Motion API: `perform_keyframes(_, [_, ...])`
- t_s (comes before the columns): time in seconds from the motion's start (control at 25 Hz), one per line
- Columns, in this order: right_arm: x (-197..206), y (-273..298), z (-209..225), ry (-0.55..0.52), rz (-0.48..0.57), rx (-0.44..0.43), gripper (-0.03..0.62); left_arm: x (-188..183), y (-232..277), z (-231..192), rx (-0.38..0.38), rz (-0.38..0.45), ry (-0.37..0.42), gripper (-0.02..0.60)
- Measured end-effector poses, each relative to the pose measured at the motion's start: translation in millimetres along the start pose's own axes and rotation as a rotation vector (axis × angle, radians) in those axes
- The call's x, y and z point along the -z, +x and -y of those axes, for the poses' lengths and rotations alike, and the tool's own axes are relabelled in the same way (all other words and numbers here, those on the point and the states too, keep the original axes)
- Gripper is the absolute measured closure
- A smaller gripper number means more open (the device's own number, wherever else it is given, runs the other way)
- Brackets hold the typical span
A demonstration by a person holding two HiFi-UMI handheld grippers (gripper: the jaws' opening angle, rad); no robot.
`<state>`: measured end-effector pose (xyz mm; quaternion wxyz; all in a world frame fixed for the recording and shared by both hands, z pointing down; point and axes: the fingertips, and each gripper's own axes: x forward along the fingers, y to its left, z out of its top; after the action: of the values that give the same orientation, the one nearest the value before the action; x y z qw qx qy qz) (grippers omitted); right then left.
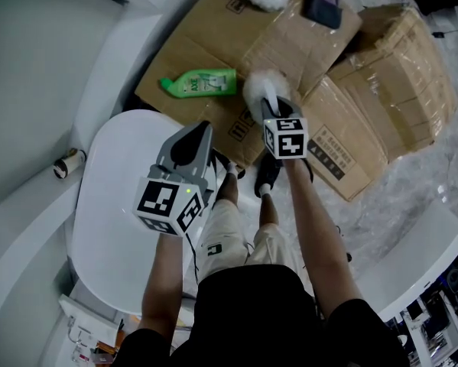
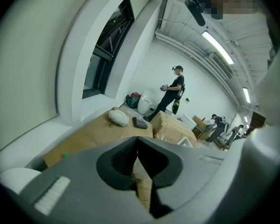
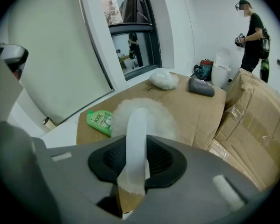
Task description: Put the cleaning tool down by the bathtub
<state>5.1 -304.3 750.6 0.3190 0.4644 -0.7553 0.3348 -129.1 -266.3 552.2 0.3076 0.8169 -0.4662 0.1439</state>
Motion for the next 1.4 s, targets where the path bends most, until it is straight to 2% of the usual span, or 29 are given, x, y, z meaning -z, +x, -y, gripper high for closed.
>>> perform_keyframes(0.16, [5.3, 8.2, 0.8, -0.051, 0.004, 0.012, 0.499, 5.7, 0.7, 0.6, -0.002, -0.014, -0.001, 0.584])
perform_keyframes(0.44, [14.5, 18.4, 4.9, -0.071, -0.021, 0.022, 0.499, 12.5, 1.9, -2.2, -0.006, -0.025, -0.011, 0.583])
perform_keyframes(1.4, [19.4, 19.1, 4.2, -0.064, -0.049, 0.002, 0.497, 12.0, 1.4, 4.0, -0.015, -0.028, -0.008, 0.583])
